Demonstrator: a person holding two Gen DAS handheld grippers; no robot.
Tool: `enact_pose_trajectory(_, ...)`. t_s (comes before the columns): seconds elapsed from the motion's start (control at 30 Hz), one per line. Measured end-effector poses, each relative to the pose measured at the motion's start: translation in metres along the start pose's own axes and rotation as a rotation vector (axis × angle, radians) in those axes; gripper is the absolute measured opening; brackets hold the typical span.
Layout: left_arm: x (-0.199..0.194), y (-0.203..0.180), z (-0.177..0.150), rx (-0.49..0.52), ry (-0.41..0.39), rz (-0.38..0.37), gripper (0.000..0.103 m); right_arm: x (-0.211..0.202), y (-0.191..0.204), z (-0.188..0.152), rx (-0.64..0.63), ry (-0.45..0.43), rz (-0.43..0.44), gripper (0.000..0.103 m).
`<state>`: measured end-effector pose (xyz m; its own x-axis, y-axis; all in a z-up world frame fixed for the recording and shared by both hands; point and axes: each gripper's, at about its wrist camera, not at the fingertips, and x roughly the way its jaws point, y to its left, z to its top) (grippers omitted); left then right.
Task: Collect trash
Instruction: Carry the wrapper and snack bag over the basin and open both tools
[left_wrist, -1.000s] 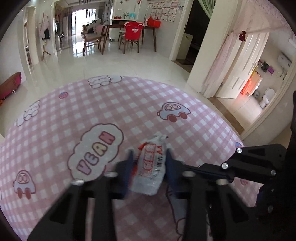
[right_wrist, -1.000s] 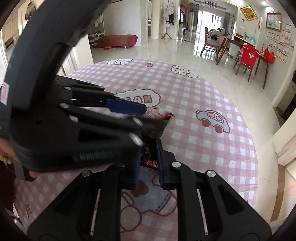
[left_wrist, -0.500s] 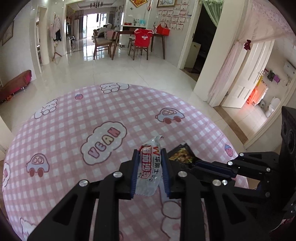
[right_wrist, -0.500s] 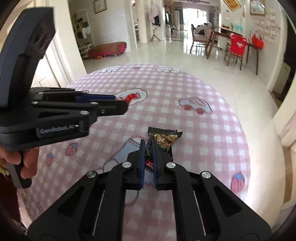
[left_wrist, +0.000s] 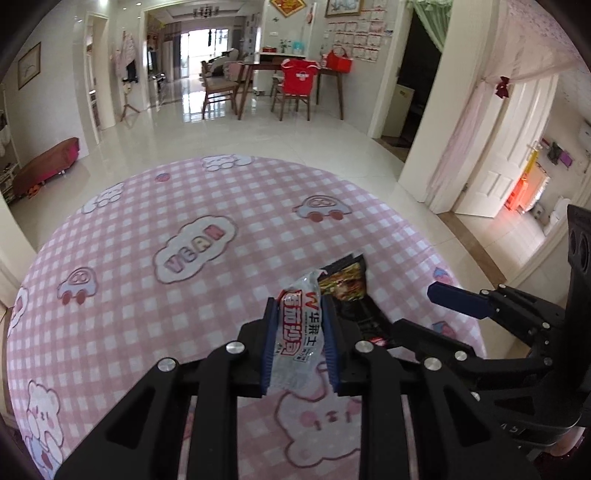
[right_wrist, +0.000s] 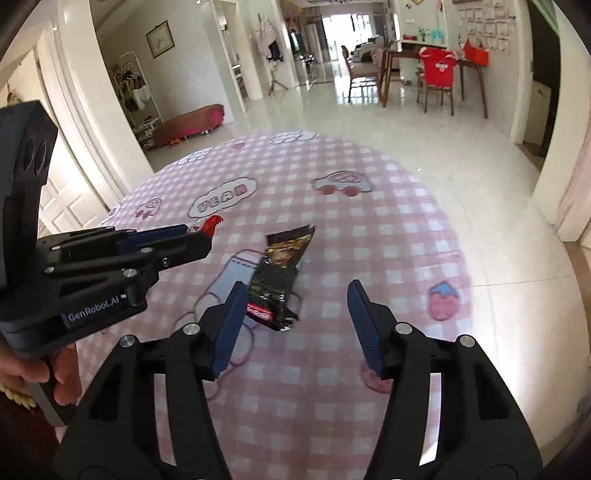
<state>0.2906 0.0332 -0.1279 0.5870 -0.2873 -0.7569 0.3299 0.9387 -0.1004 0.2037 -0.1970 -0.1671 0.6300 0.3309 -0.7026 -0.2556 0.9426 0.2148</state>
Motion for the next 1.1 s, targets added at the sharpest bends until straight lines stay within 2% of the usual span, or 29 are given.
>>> enact_pose_trajectory(0.17, -0.001, 0.019, -0.003, -0.025, 0.016, 0.065, 0.023, 0.029, 0.012, 0.005, -0.015, 0.051, 0.016, 0.056)
enact_pose_trajectory(0.2, 0.0, 0.021, -0.004, -0.028, 0.019, 0.07, 0.023, 0.036, 0.014, 0.004, -0.021, 0.064, 0.011, 0.051)
enact_pose_trajectory(0.23, 0.0, 0.021, -0.004, -0.029, 0.019, 0.07, 0.023, 0.042, 0.014, 0.003, -0.025, 0.08, 0.01, 0.032)
enact_pose_trajectory(0.27, 0.0, 0.021, -0.004, -0.027, 0.021, 0.07, 0.023, 0.045, 0.013, 0.003, -0.023, 0.088, 0.017, 0.032)
enact_pose_trajectory(0.4, 0.004, 0.012, -0.001, -0.013, 0.024, 0.059, 0.023, 0.037, 0.005, -0.001, -0.017, 0.061, 0.021, 0.021)
enact_pose_trajectory(0.5, 0.008, -0.008, 0.002, 0.008, 0.022, 0.011, 0.023, 0.021, -0.012, -0.008, 0.016, 0.038, 0.022, 0.016)
enact_pose_trajectory(0.7, 0.019, -0.073, 0.009, 0.087, 0.035, -0.109, 0.022, -0.041, -0.071, -0.033, 0.161, -0.075, -0.01, 0.016)
enact_pose_trajectory(0.87, 0.033, -0.15, 0.008, 0.196, 0.066, -0.211, 0.023, -0.105, -0.132, -0.07, 0.314, -0.174, -0.122, 0.016)
enact_pose_trajectory(1.0, 0.051, -0.208, 0.007, 0.272, 0.101, -0.281, 0.023, -0.139, -0.163, -0.096, 0.394, -0.223, -0.208, 0.016)
enact_pose_trajectory(1.1, 0.064, -0.235, 0.006, 0.285, 0.132, -0.325, 0.023, -0.16, -0.18, -0.114, 0.448, -0.262, -0.26, 0.016)
